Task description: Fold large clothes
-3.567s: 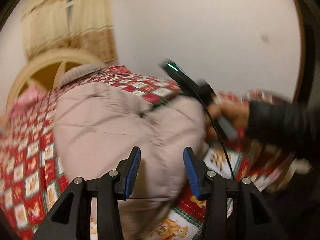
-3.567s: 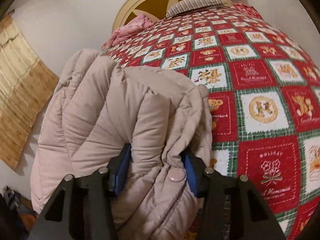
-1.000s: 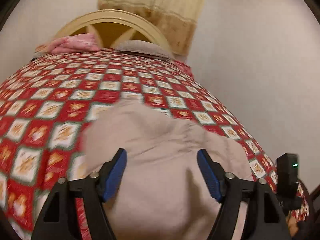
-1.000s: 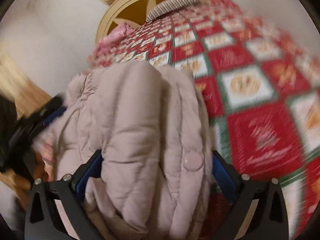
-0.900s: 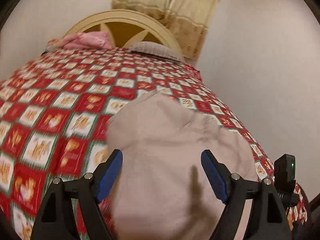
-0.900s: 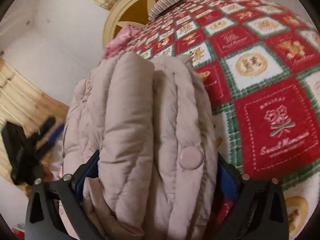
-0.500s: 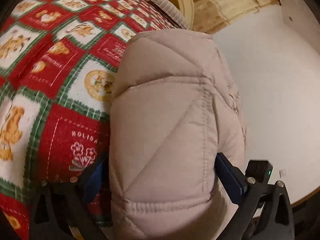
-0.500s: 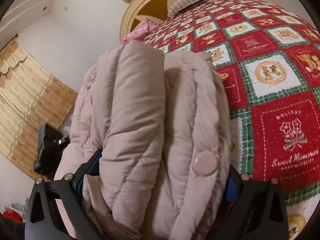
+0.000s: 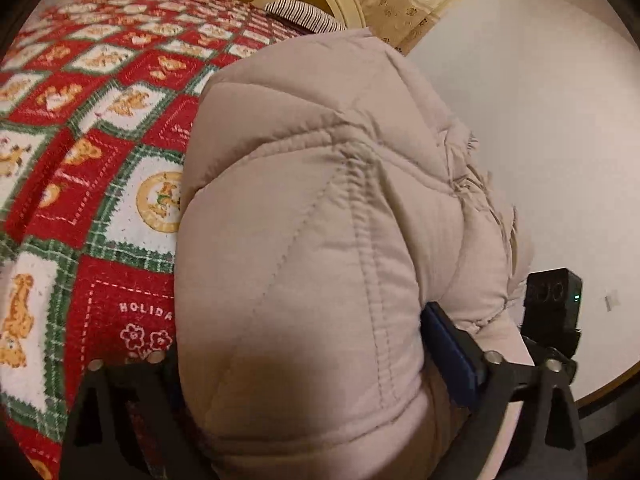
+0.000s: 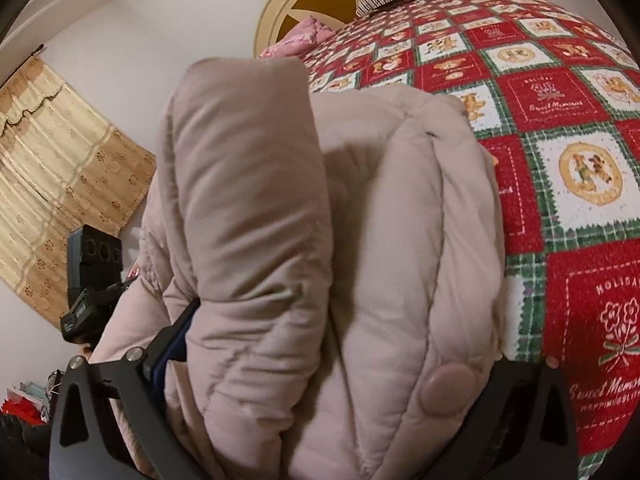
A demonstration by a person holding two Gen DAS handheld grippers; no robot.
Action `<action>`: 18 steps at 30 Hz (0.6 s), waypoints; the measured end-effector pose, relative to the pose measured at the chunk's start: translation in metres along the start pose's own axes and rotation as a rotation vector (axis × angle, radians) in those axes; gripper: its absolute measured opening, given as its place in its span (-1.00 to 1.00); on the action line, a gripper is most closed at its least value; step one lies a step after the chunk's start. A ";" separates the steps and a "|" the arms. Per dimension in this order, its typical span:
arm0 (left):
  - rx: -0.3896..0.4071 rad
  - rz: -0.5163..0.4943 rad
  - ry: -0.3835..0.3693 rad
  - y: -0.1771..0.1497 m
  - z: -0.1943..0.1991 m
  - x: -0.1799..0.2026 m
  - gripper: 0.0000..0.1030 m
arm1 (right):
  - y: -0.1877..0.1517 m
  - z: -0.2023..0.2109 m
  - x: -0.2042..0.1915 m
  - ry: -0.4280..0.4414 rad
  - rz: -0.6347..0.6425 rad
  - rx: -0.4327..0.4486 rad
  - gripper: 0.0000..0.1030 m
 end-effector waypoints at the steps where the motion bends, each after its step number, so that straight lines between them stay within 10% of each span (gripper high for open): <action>1: 0.014 -0.023 0.019 -0.002 0.004 0.007 0.61 | -0.001 0.001 -0.002 -0.006 -0.004 -0.005 0.93; 5: 0.045 -0.102 0.071 -0.009 0.022 0.026 0.32 | -0.011 0.009 -0.006 0.029 -0.079 -0.014 0.58; 18: 0.062 -0.264 0.119 -0.042 0.068 0.073 0.28 | -0.060 0.070 -0.040 0.062 -0.154 0.087 0.06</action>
Point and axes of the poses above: each gripper's, at about its wrist camera, not at the fingertips, and z roughly against the way its jaws point, x to its right, y to its top, the point moved 1 cm from there along -z, roughly the way its jaws point, and after that the axes turned 4 degrees about x, right-handed, at the moved point
